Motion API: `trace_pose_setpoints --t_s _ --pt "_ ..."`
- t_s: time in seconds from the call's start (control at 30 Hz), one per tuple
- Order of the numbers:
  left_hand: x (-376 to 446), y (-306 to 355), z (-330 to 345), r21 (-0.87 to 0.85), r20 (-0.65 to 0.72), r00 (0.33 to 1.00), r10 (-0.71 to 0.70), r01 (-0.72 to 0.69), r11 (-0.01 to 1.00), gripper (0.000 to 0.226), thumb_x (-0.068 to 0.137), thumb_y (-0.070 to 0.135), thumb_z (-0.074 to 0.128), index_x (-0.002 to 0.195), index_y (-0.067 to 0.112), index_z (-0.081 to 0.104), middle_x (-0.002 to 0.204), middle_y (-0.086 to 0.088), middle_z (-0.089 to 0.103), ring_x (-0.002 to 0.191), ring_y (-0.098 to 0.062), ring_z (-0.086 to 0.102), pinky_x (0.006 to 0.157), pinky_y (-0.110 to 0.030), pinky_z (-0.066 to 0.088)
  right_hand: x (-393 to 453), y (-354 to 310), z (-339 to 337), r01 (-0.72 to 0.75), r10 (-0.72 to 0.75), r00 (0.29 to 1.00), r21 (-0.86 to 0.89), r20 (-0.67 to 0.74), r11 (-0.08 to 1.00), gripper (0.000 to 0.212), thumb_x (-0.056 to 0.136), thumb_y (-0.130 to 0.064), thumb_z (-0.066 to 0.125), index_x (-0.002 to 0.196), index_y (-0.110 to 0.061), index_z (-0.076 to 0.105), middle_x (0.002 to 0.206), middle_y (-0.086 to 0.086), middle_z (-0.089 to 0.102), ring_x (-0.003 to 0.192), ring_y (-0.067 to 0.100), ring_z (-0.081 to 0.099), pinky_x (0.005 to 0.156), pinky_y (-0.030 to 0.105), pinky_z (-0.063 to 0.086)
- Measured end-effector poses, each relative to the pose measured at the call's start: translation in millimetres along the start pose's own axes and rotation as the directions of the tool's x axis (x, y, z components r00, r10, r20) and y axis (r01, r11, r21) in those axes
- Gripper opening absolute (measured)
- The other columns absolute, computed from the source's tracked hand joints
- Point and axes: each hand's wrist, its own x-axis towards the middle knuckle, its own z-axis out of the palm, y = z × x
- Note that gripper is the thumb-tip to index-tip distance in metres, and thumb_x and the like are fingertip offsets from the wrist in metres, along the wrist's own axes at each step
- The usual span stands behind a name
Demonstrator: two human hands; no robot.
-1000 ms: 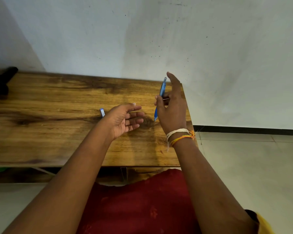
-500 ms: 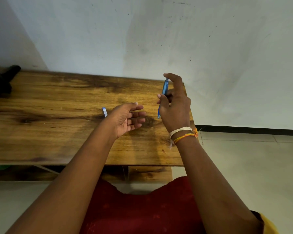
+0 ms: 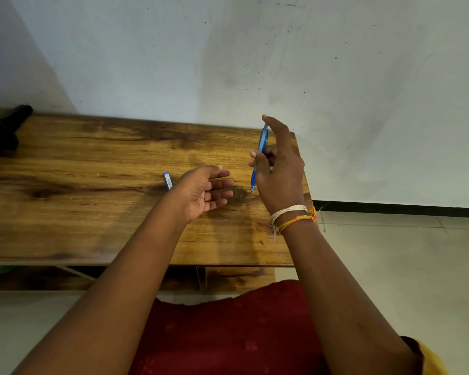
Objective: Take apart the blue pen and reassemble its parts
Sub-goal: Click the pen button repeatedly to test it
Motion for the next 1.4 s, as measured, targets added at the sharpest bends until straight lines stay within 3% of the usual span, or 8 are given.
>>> trace_pose_setpoints --t_s 0.07,0.27,0.47,0.63,0.8,0.97,1.17,1.4 --pt "0.4 0.0 0.8 -0.002 0.000 1.000 0.000 0.000 1.000 0.022 0.097 0.026 0.046 0.098 0.013 0.064 0.088 -0.006 0.068 0.077 -0.019 0.064 0.074 -0.031 0.050 0.3 -0.1 -0.2 -0.029 0.029 1.000 0.012 0.011 0.999 0.052 0.093 0.000 0.055 0.137 -0.025 0.044 0.081 0.002 0.066 0.074 0.007 0.069 0.065 0.012 0.054" --pt "0.4 -0.1 1.4 0.002 -0.001 1.000 0.000 0.000 1.000 0.022 0.097 0.026 0.046 0.098 0.013 0.064 0.089 -0.007 0.068 0.077 -0.019 0.064 0.073 -0.031 0.051 1.3 -4.7 -2.7 -0.051 0.051 0.998 0.006 -0.031 0.999 0.047 0.090 0.001 0.055 0.130 -0.022 0.044 0.080 0.010 0.068 0.070 0.020 0.069 0.065 0.042 0.060" --pt "0.7 0.1 2.0 0.003 -0.001 1.000 -0.002 0.002 1.000 0.021 0.097 0.027 0.046 0.097 0.014 0.064 0.090 -0.007 0.068 0.077 -0.019 0.064 0.073 -0.031 0.050 -0.2 -1.1 -0.8 -0.052 0.052 0.999 0.020 0.003 0.998 0.051 0.091 0.001 0.055 0.135 -0.024 0.044 0.081 0.003 0.066 0.073 0.012 0.069 0.066 0.025 0.058" --pt "1.0 -0.1 4.1 0.003 -0.010 1.000 -0.003 0.003 1.000 0.022 0.097 0.026 0.046 0.097 0.013 0.064 0.090 -0.007 0.068 0.077 -0.019 0.063 0.074 -0.031 0.050 2.7 0.4 -2.2 -0.065 0.066 0.997 0.042 -0.036 0.997 0.047 0.090 0.003 0.054 0.128 -0.023 0.046 0.081 0.006 0.068 0.070 0.012 0.070 0.064 0.025 0.059" --pt "1.2 -0.8 3.3 -0.001 -0.014 1.000 -0.006 0.006 1.000 0.022 0.097 0.026 0.046 0.098 0.012 0.064 0.089 -0.007 0.067 0.077 -0.020 0.063 0.074 -0.032 0.050 1.5 1.3 2.3 -0.073 0.073 0.997 0.082 0.001 0.994 0.055 0.091 0.003 0.054 0.136 -0.025 0.039 0.082 0.000 0.067 0.070 -0.004 0.068 0.057 0.004 0.049" --pt "1.2 -2.5 5.4 0.009 -0.012 1.000 -0.003 0.003 1.000 0.022 0.097 0.025 0.046 0.097 0.012 0.064 0.089 -0.008 0.067 0.077 -0.020 0.064 0.073 -0.032 0.050 2.2 -0.2 2.2 -0.059 0.064 0.997 0.112 -0.039 0.992 0.050 0.089 0.006 0.051 0.129 -0.024 0.046 0.077 0.001 0.068 0.065 0.007 0.069 0.061 0.016 0.057" --pt "1.5 -3.8 7.5 0.044 -0.002 1.000 -0.015 0.015 0.999 0.024 0.097 0.026 0.045 0.095 0.011 0.064 0.096 -0.010 0.067 0.082 -0.021 0.065 0.072 -0.030 0.050 1.8 -0.7 3.0 -0.040 0.045 0.999 0.141 -0.030 0.989 0.052 0.090 0.004 0.053 0.132 -0.025 0.041 0.077 -0.004 0.068 0.067 0.000 0.068 0.057 0.006 0.050" --pt "2.2 -5.0 7.3 0.041 0.016 0.999 -0.040 0.039 0.998 0.030 0.097 0.027 0.046 0.110 0.007 0.064 0.105 -0.013 0.068 0.090 -0.024 0.066 0.078 -0.032 0.051 2.4 -1.4 4.2 -0.039 0.050 0.998 0.211 -0.046 0.977 0.045 0.088 0.006 0.053 0.125 -0.020 0.045 0.074 0.005 0.069 0.062 0.008 0.069 0.058 0.011 0.053"
